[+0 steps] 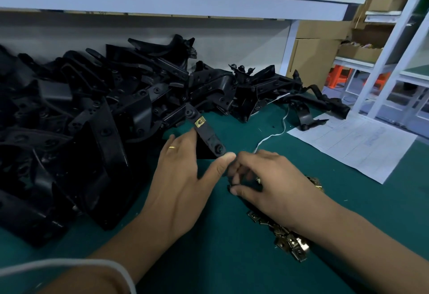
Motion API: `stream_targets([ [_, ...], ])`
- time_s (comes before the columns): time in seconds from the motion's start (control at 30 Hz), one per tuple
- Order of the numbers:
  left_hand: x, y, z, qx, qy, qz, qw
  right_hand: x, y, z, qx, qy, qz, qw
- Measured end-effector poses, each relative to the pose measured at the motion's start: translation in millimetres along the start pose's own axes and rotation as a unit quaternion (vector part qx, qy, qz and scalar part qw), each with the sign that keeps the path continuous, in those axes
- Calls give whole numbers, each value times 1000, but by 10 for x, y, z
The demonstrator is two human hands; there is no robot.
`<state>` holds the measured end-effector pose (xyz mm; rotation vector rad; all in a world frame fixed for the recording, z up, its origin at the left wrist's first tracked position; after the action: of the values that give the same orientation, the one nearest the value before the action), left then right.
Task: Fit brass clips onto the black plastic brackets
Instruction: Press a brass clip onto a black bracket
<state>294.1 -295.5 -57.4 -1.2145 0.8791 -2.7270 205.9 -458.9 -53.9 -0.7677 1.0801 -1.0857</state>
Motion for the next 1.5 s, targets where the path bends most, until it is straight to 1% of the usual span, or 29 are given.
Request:
stream_targets([
  [0.13,5,65,9,-27,25,99,994,16,-34,-41,-26,24,2,999],
  [0.23,12,96,8,-50,42,121,991,22,-44,-63,-54,11,-18,998],
  [0.3,4,100,12,-50,43,121,990,32,-45,-78,-69,7,-49,996],
  [0.37,-5,101,15,-48,43,135,989,46,-51,-87,-67,10,-66,996],
  [0.43,8,108,10,-54,45,162,984,48,-81,-86,-35,3,-57,998],
  [0.5,44,128,-6,-60,59,205,975,76,-155,-90,36,15,25,999],
  [0.57,97,149,-31,-67,83,231,967,117,-227,-100,101,45,143,984],
  [0.6,122,155,-41,-73,95,235,965,125,-246,-104,115,54,199,972],
  [0.67,153,152,-53,-77,112,239,961,110,-253,-104,125,57,294,946],
  [0.7,162,142,-56,-74,117,239,961,96,-255,-101,129,53,324,936],
  [0.83,198,103,-58,-56,122,229,964,64,-268,-93,138,36,385,912],
  [0.93,214,77,-63,-38,126,209,969,69,-272,-97,148,43,392,907],
  [1.13,218,54,-67,-21,139,173,975,6,-316,-107,162,15,382,910],
  [1.33,197,35,-70,-3,136,126,983,-25,-329,-102,136,-9,419,898],
  [1.5,177,43,-58,3,130,127,983,-33,-312,-104,128,6,442,888],
])
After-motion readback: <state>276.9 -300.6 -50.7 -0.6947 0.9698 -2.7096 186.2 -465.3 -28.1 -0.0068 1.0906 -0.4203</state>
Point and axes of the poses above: each hand's wrist, its own z-axis towards the middle knuckle, its own y-axis out of the palm, x = y × z, the point moved 3 cm from there along z, towards the middle knuckle, and after that the axes turned 3 degrees about -z, right-handed, at the moved point
